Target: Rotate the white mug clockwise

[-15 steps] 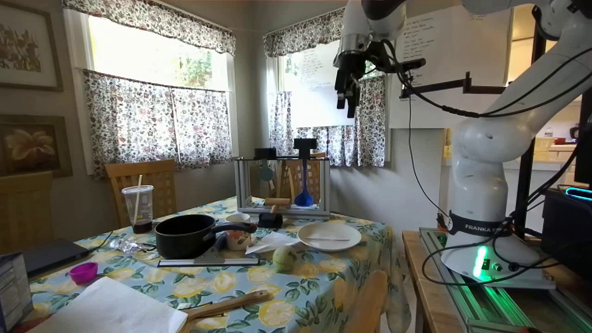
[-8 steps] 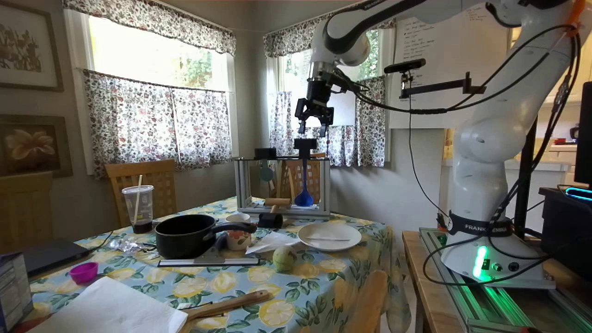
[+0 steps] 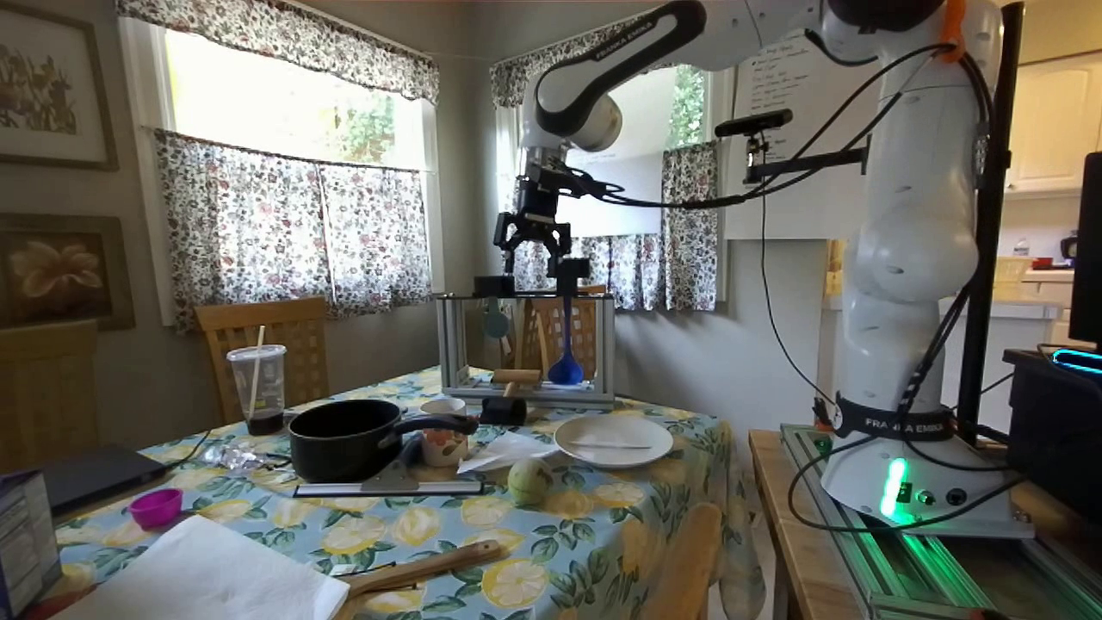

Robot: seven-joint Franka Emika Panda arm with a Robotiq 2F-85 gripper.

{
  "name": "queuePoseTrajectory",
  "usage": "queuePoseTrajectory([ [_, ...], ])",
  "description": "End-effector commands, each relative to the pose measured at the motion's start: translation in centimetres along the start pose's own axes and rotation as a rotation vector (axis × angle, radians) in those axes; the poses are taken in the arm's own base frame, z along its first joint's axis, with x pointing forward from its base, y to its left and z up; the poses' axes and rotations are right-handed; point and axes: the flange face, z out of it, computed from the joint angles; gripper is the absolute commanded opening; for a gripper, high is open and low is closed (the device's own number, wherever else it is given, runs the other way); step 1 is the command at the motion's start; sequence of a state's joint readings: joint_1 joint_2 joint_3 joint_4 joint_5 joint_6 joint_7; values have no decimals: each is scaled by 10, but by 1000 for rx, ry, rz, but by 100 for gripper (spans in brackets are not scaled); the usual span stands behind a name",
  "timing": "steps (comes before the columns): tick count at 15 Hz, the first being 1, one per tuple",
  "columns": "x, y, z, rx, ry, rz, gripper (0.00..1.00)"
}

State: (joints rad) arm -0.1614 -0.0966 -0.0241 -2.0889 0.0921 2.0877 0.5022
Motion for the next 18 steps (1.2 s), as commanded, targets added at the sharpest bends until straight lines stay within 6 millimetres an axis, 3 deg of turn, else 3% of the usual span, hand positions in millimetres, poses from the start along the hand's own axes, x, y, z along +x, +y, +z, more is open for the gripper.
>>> queuePoseTrajectory([
  [1,31,-24,18,14,32,69,100],
  [4,39,-38,38,29,68,131,100],
  [8,32,-56,67,28,76,208,100],
  [9,31,-47,58,36,60,166,100],
  [12,27,-54,70,31,51,190,100],
  [16,29,-52,69,31,53,196,100],
  [18,31,-54,82,36,47,178,100],
])
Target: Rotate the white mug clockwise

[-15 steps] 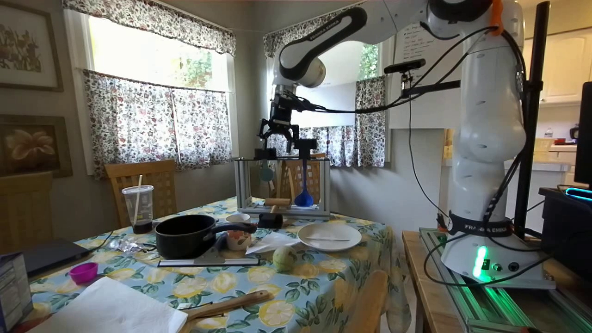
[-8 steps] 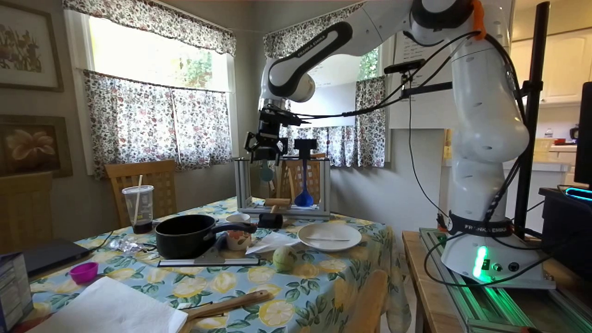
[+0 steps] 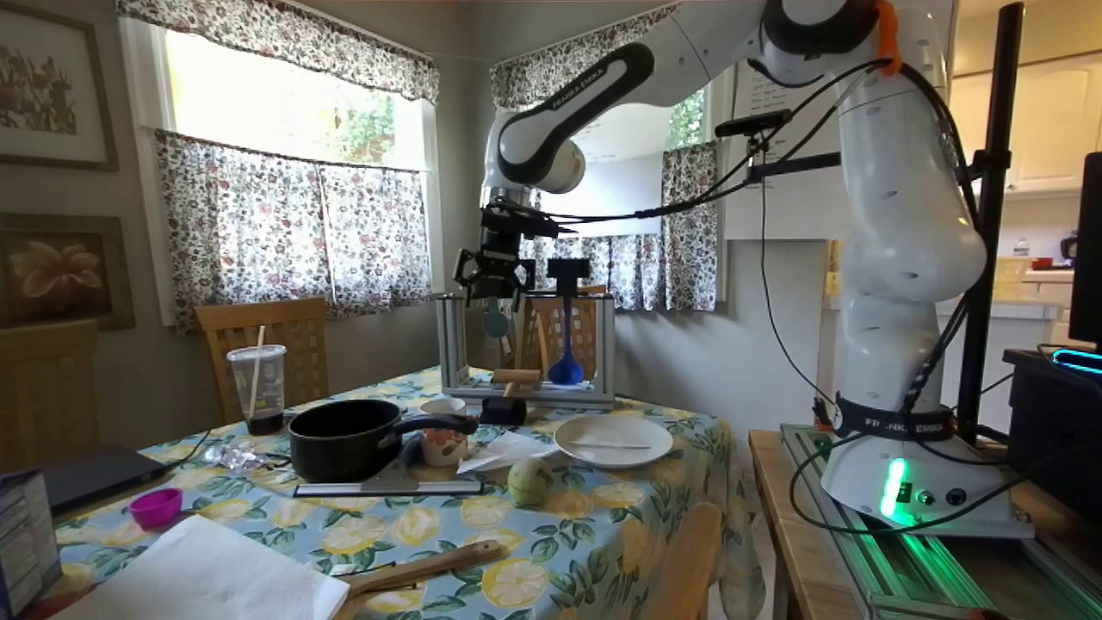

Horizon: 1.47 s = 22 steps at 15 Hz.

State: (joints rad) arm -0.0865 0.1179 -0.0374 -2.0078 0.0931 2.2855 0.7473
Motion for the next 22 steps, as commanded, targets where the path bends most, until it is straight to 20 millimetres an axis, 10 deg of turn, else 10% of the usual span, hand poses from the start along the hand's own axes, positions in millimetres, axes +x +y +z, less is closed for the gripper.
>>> queuePoseTrajectory([
  [1,3,-3,22,-4,-12,-15,100],
  [14,20,-51,119,-26,-2,-89,100],
  [22,16,-58,140,-33,-17,-116,100],
])
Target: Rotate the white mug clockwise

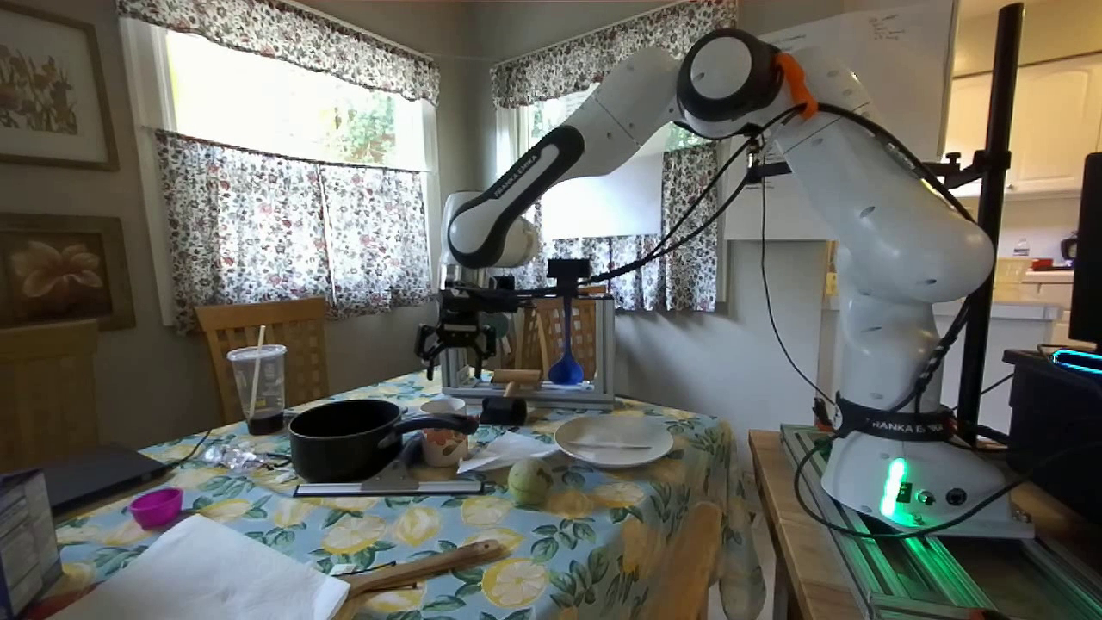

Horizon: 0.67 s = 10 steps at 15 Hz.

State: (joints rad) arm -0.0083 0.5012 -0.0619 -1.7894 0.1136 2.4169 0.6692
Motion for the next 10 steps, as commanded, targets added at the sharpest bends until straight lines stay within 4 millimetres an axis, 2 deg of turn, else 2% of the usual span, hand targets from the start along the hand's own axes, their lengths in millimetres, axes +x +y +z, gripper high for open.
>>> queuePoseTrajectory([
  [1,1,0,0,-1,-1,0,100],
  [3,1,1,0,-2,0,1,100],
  [10,13,-4,19,5,5,-15,100],
])
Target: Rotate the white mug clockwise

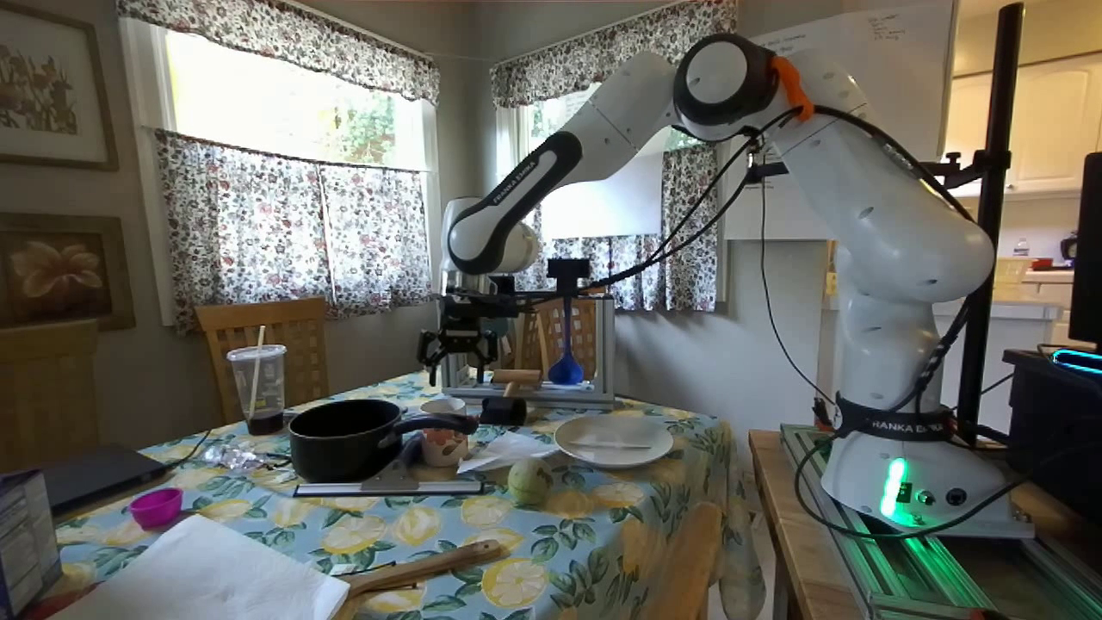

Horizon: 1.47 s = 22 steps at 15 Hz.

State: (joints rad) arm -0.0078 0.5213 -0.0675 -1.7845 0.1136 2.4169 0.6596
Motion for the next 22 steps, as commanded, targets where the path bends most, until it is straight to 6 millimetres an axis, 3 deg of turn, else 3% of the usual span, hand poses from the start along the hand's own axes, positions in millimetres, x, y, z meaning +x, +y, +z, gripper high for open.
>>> queuePoseTrajectory([
  [1,14,-8,10,20,20,-9,100],
  [13,29,-25,42,17,6,-38,98],
  [22,25,-22,55,-8,-30,-46,58],
])
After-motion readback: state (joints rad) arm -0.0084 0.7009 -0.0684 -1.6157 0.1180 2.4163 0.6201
